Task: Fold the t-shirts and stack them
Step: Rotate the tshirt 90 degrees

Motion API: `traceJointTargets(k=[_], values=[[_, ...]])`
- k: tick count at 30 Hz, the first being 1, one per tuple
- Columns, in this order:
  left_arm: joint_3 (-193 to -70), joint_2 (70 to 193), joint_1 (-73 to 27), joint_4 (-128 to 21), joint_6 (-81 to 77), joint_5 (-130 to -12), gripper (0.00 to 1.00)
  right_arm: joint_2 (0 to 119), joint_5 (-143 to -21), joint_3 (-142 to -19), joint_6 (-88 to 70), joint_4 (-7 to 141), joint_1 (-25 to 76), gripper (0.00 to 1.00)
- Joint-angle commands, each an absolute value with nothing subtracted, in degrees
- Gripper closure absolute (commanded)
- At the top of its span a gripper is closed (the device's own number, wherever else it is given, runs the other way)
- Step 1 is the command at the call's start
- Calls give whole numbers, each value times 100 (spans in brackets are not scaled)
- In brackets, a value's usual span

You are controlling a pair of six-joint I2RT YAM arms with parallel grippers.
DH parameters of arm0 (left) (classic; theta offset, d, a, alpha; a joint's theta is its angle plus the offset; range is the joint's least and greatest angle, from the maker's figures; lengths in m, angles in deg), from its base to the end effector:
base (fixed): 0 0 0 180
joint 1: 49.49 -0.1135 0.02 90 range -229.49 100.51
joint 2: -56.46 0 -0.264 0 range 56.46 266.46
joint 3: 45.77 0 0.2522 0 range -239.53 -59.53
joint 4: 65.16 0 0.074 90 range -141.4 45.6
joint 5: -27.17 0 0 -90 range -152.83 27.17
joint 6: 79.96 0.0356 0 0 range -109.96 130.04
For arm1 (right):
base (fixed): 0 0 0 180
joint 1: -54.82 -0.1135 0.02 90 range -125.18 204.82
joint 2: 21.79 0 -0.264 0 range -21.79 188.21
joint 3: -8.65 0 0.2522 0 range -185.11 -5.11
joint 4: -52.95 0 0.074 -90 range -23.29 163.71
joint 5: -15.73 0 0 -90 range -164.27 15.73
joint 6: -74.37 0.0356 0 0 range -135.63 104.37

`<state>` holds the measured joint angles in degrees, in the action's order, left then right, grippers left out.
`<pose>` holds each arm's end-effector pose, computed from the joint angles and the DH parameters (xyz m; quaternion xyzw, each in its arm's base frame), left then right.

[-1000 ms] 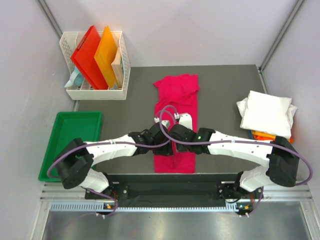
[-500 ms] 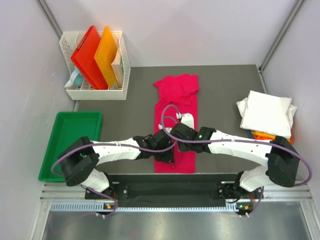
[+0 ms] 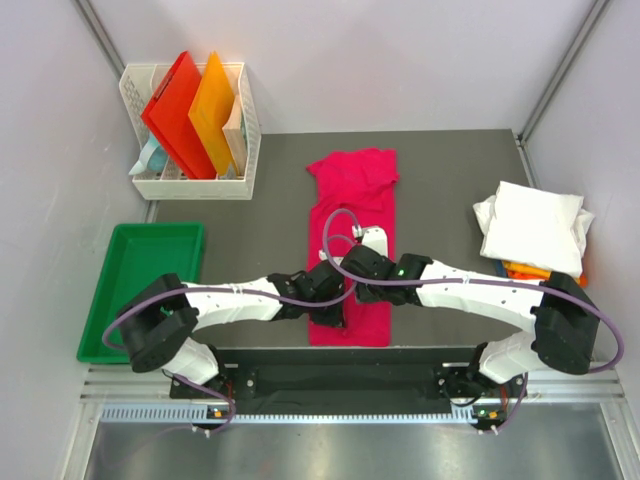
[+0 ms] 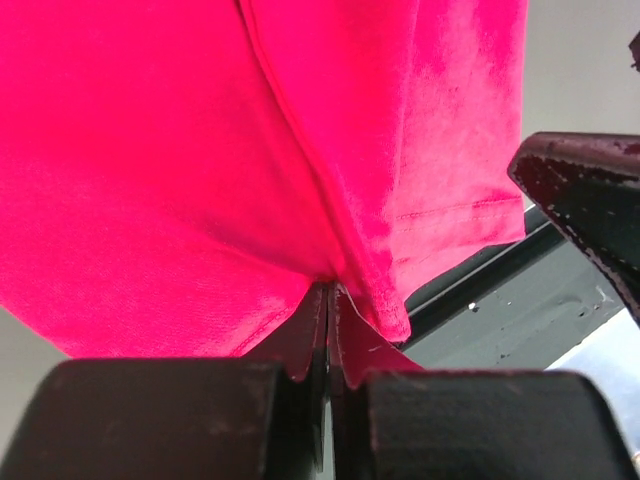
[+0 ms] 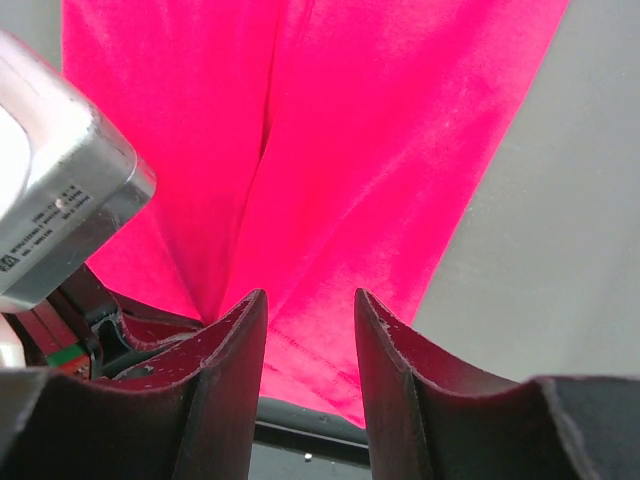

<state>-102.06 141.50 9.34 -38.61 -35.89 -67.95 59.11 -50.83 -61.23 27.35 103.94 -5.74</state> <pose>0.1425 -0.2417 0.1652 0.1204 0.9460 -0.2620 0.1481 0.1479 0.2333 0.2318 -0.0966 0.9464 0.0640 0.3014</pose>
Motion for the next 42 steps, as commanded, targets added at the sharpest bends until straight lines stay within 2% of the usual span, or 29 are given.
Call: traceJointTargets(k=[1,6,7,9,10,11,13,19,29,33,34,37,42], values=[[-10242,13935,984,-3927,-3540,-6687,100,5880,-5072,-6136,2656,10195,-521,59],[-10233,13662,993,-3787,-3540,-6529,99,5872,-5089,-6118,2656,10169,-521,59],[-10242,13610,984,-3743,-3531,-6529,86,5863,-5089,-6101,2665,10160,-530,60],[-10234,13557,1002,-3673,-3531,-6502,72,5872,-5089,-6101,2665,10151,-521,60],[-10199,13487,1002,-3672,-3531,-6511,61,5880,-5089,-6092,2656,10151,-521,59],[-10181,13460,1010,-3672,-3531,-6528,58,5872,-5089,-6092,2656,10160,-521,59],[-10155,13389,1054,-3672,-3531,-6546,53,5880,-5098,-6092,2647,10142,-513,59],[-10102,13451,1212,-3672,-3505,-6607,50,5898,-5133,-6057,2638,10107,-495,59],[-10163,13952,1371,-3822,-3426,-6652,55,5872,-5151,-6013,2638,10098,-460,59],[-10216,14066,1371,-3804,-3434,-6494,74,5837,-5151,-5986,2656,10098,-434,59],[-10216,14040,1371,-3813,-3443,-6441,84,5836,-5142,-5978,2665,10098,-442,59],[-10234,13829,1379,-3673,-3470,-6100,100,5819,-5151,-5960,2656,10098,-434,59],[-10286,13311,1397,-3270,-3487,-5721,100,5863,-5177,-5969,2630,10046,-434,59]])
